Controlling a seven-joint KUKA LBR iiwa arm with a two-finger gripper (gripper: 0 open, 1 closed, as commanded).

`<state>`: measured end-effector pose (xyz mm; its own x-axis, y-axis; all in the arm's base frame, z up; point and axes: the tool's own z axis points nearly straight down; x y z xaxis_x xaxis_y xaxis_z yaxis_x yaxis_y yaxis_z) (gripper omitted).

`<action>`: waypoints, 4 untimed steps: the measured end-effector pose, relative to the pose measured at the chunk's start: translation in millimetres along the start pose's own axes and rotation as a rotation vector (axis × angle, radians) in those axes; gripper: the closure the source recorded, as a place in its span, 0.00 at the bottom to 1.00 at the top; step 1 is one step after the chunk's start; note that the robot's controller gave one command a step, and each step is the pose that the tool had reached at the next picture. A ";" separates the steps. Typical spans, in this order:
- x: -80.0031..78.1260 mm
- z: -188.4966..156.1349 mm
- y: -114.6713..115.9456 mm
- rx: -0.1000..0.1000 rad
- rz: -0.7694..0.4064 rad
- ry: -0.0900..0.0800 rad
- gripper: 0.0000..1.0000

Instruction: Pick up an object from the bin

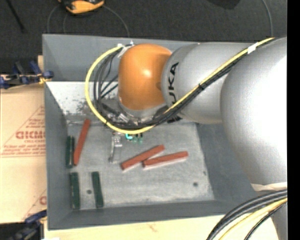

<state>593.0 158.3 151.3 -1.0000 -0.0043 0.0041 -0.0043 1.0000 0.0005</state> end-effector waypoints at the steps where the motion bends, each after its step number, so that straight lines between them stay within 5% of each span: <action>1: -2.0 -4.6 -0.5 -0.001 0.003 -0.008 0.00; 2: -24.9 6.5 -26.5 -0.005 0.056 -0.011 0.00; 3: -17.0 50.2 -87.0 -0.002 0.128 -0.012 0.00; 4: -6.1 71.5 -100.0 0.005 0.153 -0.006 0.00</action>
Offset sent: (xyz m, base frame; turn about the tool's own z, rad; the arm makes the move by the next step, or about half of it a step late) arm 0.0543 -0.0693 -0.0265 0.1356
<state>599.2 58.3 79.8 -0.9889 0.1486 -0.0018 0.1486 0.9889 -0.0050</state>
